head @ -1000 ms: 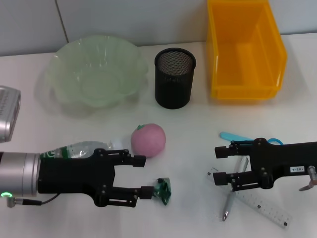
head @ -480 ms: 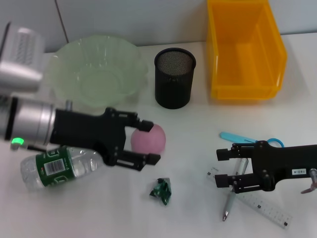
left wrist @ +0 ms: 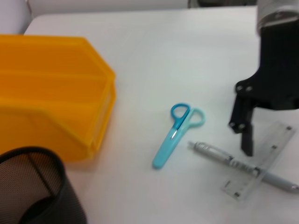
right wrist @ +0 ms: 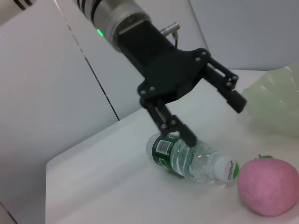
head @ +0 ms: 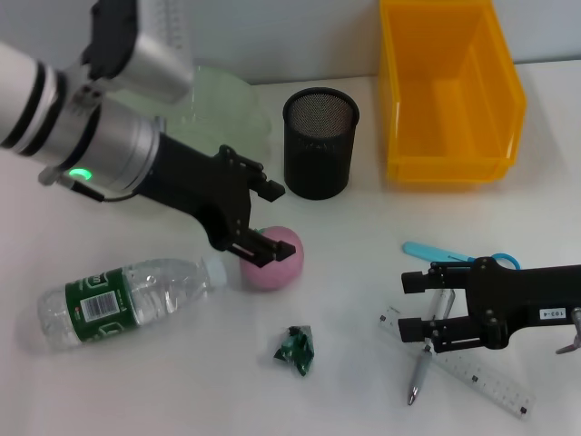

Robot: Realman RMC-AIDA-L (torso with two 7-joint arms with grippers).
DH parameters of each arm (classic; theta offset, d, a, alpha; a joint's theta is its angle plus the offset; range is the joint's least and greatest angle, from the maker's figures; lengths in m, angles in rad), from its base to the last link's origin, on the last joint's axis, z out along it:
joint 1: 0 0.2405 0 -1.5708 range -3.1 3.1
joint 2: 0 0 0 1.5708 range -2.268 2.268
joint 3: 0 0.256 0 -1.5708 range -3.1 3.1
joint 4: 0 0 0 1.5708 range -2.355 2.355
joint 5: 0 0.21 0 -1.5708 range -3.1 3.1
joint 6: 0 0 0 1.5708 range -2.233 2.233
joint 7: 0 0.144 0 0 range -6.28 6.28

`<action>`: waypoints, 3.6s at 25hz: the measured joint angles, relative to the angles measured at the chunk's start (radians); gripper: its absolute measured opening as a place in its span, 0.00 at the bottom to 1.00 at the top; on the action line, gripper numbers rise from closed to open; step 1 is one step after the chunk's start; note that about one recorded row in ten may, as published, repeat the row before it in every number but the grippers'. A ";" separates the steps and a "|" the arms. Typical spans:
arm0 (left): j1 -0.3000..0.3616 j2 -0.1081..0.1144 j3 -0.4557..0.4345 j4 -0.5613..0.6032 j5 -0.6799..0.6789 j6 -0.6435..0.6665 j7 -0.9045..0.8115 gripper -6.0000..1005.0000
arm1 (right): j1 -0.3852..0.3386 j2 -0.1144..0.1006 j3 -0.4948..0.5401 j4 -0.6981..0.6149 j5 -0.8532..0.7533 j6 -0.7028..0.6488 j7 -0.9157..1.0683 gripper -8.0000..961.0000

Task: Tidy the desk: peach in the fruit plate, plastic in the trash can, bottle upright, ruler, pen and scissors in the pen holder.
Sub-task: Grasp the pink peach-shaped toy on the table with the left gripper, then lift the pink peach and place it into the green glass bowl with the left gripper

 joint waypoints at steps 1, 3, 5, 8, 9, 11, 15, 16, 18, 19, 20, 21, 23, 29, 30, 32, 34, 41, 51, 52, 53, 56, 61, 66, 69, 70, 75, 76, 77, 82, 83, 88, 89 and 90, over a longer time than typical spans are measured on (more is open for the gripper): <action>-0.012 0.000 0.009 -0.002 0.016 -0.009 -0.015 0.75 | 0.000 0.000 0.000 0.000 0.000 0.000 0.002 0.82; -0.033 -0.002 0.055 -0.005 0.049 -0.049 -0.060 0.74 | 0.001 -0.001 -0.002 -0.001 0.000 0.000 0.005 0.82; -0.043 -0.003 0.104 -0.005 0.069 -0.084 -0.094 0.74 | 0.003 -0.002 -0.002 -0.001 0.000 0.000 0.006 0.82; -0.064 -0.005 0.186 -0.013 0.114 -0.134 -0.150 0.74 | 0.005 -0.003 -0.002 -0.003 0.000 0.000 0.006 0.82; -0.064 -0.005 0.186 -0.013 0.114 -0.134 -0.150 0.74 | 0.006 -0.003 -0.002 -0.003 0.000 0.000 0.006 0.82; -0.080 -0.006 0.243 -0.031 0.137 -0.166 -0.186 0.74 | 0.007 -0.004 0.000 -0.004 0.000 0.000 0.007 0.82; -0.099 -0.006 0.275 -0.065 0.150 -0.194 -0.210 0.74 | 0.009 -0.004 0.001 -0.004 0.000 0.001 0.008 0.82; -0.099 -0.006 0.275 -0.065 0.150 -0.194 -0.210 0.73 | 0.009 -0.005 0.001 -0.005 0.000 0.003 0.009 0.82; -0.099 -0.006 0.275 -0.065 0.150 -0.194 -0.210 0.73 | 0.009 -0.005 0.001 -0.005 0.000 0.004 0.009 0.82; -0.099 -0.006 0.275 -0.065 0.150 -0.194 -0.210 0.73 | 0.009 -0.005 0.001 -0.005 0.000 0.004 0.009 0.82; -0.123 -0.007 0.286 -0.126 0.152 -0.233 -0.215 0.73 | 0.009 -0.005 0.001 -0.005 0.000 0.005 0.010 0.82; -0.123 -0.007 0.286 -0.126 0.152 -0.233 -0.215 0.73 | 0.009 -0.005 0.001 -0.005 0.000 0.005 0.010 0.82; -0.125 -0.007 0.307 -0.149 0.152 -0.264 -0.216 0.73 | 0.009 -0.005 0.001 -0.005 0.000 0.007 0.011 0.82; -0.150 -0.007 0.331 -0.244 0.150 -0.310 -0.202 0.73 | 0.007 -0.005 0.002 -0.005 0.000 0.009 0.011 0.82; -0.151 -0.007 0.332 -0.252 0.148 -0.317 -0.199 0.72 | 0.007 -0.005 0.002 -0.005 0.000 0.009 0.011 0.82; -0.151 -0.007 0.344 -0.262 0.146 -0.327 -0.196 0.72 | 0.007 -0.005 0.002 -0.005 0.000 0.009 0.011 0.82; -0.152 -0.007 0.357 -0.268 0.144 -0.335 -0.195 0.72 | 0.007 -0.005 0.002 -0.004 0.000 0.010 0.011 0.82; -0.150 -0.007 0.373 -0.273 0.141 -0.353 -0.195 0.72 | 0.006 -0.005 0.006 -0.004 0.000 0.011 0.012 0.82; -0.144 -0.007 0.371 -0.264 0.133 -0.339 -0.195 0.45 | 0.004 -0.005 0.007 -0.004 0.000 0.011 0.013 0.82; -0.143 -0.007 0.366 -0.258 0.127 -0.331 -0.194 0.44 | 0.004 -0.005 0.007 -0.004 0.000 0.011 0.013 0.82; -0.139 -0.007 0.359 -0.244 0.115 -0.319 -0.194 0.43 | 0.004 -0.005 0.007 -0.004 0.000 0.011 0.013 0.82; -0.132 -0.006 0.352 -0.232 0.104 -0.308 -0.194 0.41 | 0.003 -0.005 0.007 -0.005 0.000 0.011 0.014 0.82; -0.110 -0.002 0.304 -0.183 0.082 -0.270 -0.194 0.37 | 0.003 -0.005 0.007 -0.005 0.000 0.011 0.021 0.82; -0.028 0.004 0.010 -0.044 0.025 -0.197 -0.167 0.34 | 0.003 -0.005 0.007 -0.005 0.000 0.010 0.023 0.82; -0.024 0.005 -0.024 -0.043 0.018 -0.201 -0.161 0.32 | 0.003 -0.005 0.007 -0.005 0.000 0.008 0.024 0.82; -0.020 0.005 -0.107 -0.054 0.011 -0.242 -0.154 0.31 | 0.003 -0.005 0.007 -0.005 0.000 0.008 0.024 0.82; -0.006 0.004 -0.127 -0.081 0.010 -0.369 -0.163 0.29 | 0.002 -0.005 0.007 -0.005 0.000 0.007 0.025 0.82; 0.000 0.004 -0.127 -0.108 0.010 -0.453 -0.170 0.28 | 0.002 -0.005 0.007 -0.005 0.000 0.006 0.025 0.82; 0.000 0.004 -0.127 -0.108 0.010 -0.453 -0.170 0.28 | 0.002 -0.005 0.007 -0.005 0.000 0.006 0.025 0.82; 0.002 0.004 -0.126 -0.189 0.014 -0.614 -0.181 0.21 | 0.000 -0.005 0.007 -0.005 0.000 0.002 0.026 0.82; -0.001 0.004 -0.118 -0.244 0.020 -0.691 -0.174 0.20 | 0.000 -0.005 0.007 -0.005 0.000 0.002 0.026 0.82; -0.015 0.004 -0.065 -0.355 0.021 -0.834 -0.169 0.16 | 0.000 -0.005 0.004 -0.005 0.000 0.001 0.027 0.82; -0.016 0.004 -0.049 -0.373 0.022 -0.861 -0.169 0.15 | 0.000 -0.005 0.003 -0.005 0.000 0.001 0.027 0.82; -0.017 0.004 -0.036 -0.387 0.022 -0.883 -0.169 0.14 | 0.000 -0.005 0.002 -0.005 0.000 0.001 0.027 0.82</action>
